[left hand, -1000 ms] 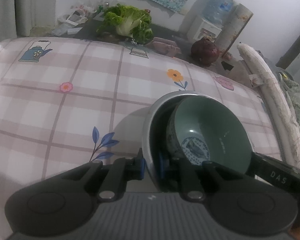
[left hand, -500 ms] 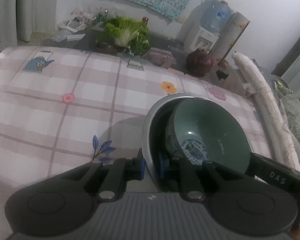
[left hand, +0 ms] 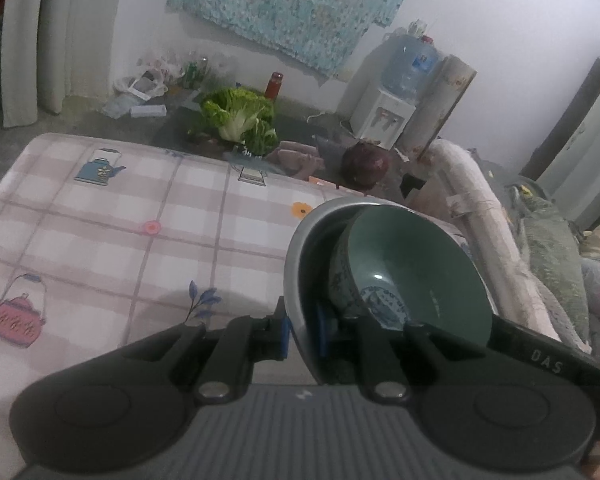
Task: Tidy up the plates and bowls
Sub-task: 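Lift the steel bowl with the green bowl and carry it toward the white plate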
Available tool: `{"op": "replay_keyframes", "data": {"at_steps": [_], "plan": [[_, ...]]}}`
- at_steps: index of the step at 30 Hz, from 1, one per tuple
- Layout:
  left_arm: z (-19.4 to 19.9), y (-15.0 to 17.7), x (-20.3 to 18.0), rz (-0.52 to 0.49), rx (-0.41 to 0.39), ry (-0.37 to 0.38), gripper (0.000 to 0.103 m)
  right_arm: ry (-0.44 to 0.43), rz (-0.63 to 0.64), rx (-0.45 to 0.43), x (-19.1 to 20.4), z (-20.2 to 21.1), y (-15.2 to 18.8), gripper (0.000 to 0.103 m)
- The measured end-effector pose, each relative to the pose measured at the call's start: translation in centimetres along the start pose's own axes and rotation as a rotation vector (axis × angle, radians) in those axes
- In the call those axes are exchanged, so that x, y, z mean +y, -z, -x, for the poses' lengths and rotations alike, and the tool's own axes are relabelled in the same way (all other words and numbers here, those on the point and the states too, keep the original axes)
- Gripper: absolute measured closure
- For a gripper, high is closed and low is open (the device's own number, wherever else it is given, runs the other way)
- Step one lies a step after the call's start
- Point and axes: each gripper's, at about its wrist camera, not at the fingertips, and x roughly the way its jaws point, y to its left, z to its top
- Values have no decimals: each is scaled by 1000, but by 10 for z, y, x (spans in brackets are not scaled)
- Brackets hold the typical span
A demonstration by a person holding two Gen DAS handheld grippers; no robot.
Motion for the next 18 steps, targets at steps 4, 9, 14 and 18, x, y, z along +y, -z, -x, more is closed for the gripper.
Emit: {"op": "replay_keyframes", "data": {"at_steps": [4, 9, 14, 18], "plan": [[25, 17, 2, 4, -4, -5, 89, -3, 9, -1, 14, 28, 11, 89], [46, 47, 14, 16, 9, -24, 89, -16, 9, 29, 31, 53, 41, 89], [46, 78, 31, 29, 53, -57, 90, -24, -14, 91, 38, 57, 82, 89], [38, 100, 45, 49, 107, -68, 90, -16, -34, 151, 39, 51, 114, 89]]}}
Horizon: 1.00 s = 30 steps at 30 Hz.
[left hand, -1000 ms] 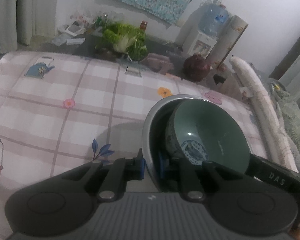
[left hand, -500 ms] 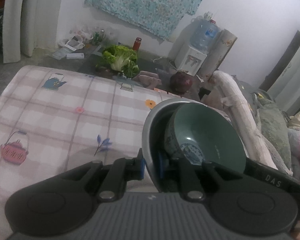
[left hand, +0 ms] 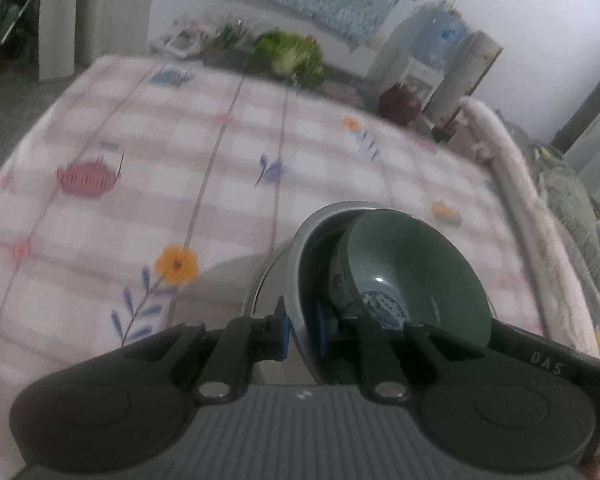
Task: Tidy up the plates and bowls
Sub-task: 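Lift the steel bowl with the green bowl and carry it toward the white plate, then lower the steel bowl onto the white plate and open both tools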
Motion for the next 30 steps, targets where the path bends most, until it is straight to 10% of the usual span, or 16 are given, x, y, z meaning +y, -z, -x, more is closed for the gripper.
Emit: {"op": "replay_keyframes", "data": {"at_steps": [19, 23, 30], "plan": [[2, 25, -4, -103, -30, -37, 80, 57, 34, -23, -5, -5, 14, 81], [27, 32, -7, -158, -131, -101, 41, 69, 12, -50, -10, 8, 12, 59], [69, 47, -15, -214, -225, -99, 14, 82, 21, -130, -3, 47, 18, 18]]}}
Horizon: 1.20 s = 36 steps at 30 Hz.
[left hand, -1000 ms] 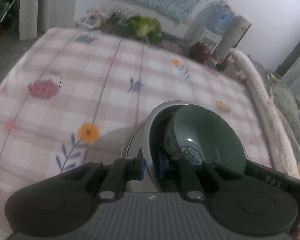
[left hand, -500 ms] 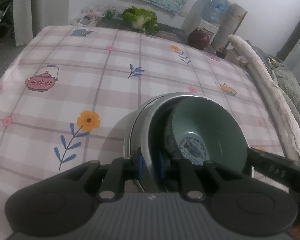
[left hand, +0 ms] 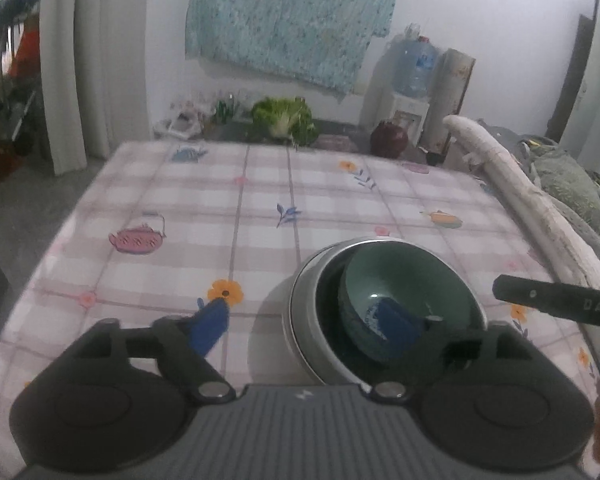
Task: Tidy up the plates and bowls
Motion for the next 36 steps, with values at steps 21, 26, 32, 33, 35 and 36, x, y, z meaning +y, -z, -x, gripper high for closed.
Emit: {"op": "replay_keyframes", "data": {"at_steps": [21, 26, 32, 33, 35, 36], "plan": [[55, 36, -53, -150, -47, -194, 0, 132, 167, 36, 33, 71, 82, 1], [46, 39, -54, -149, 19, -169, 0, 144, 154, 31, 35, 76, 81, 1], [40, 41, -46, -65, 69, -146, 0, 158, 138, 13, 40, 80, 74, 1], [39, 41, -44, -53, 73, -153, 0, 155, 130, 14, 40, 80, 73, 1], [38, 41, -41, -37, 85, -165, 0, 155, 120, 17, 40, 80, 71, 1], [37, 41, -39, -33, 88, -168, 0, 163, 119, 20, 41, 79, 70, 1]]}}
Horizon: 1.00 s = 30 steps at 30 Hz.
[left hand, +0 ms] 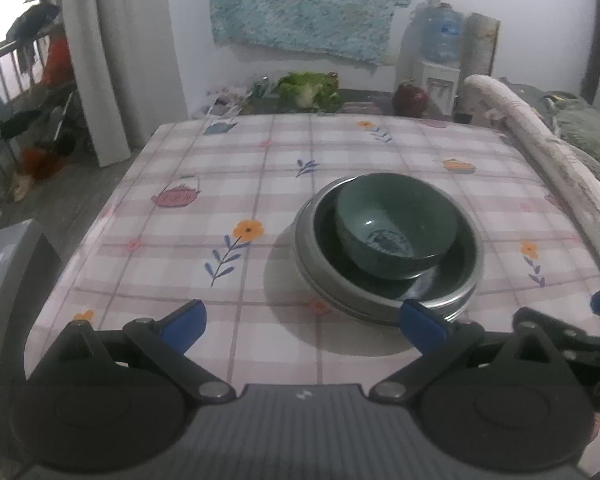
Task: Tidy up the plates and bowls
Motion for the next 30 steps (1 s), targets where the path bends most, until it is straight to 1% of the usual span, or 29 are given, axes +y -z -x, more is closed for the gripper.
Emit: {"op": "replay_keyframes", "data": {"at_steps": [2, 7, 10, 14, 21, 30], "plan": [[-2, 0, 3, 10, 10, -7, 0, 13, 4, 3, 2, -1, -2, 1], [-4, -2, 7, 24, 32, -5, 0, -2, -4, 21, 3, -4, -5, 1], [-6, -2, 7, 21, 51, 4, 0, 7, -18, 48, 3, -8, -5, 1], [-9, -1, 5, 16, 72, 17, 0, 18, -16, 61, 3, -10, -5, 1], [-12, 1, 0, 2, 90, 20, 0, 34, 14, 84, 7, -14, -3, 1], [-13, 3, -1, 2, 105, 17, 0, 31, 9, 94, 5, -14, -3, 1]]}}
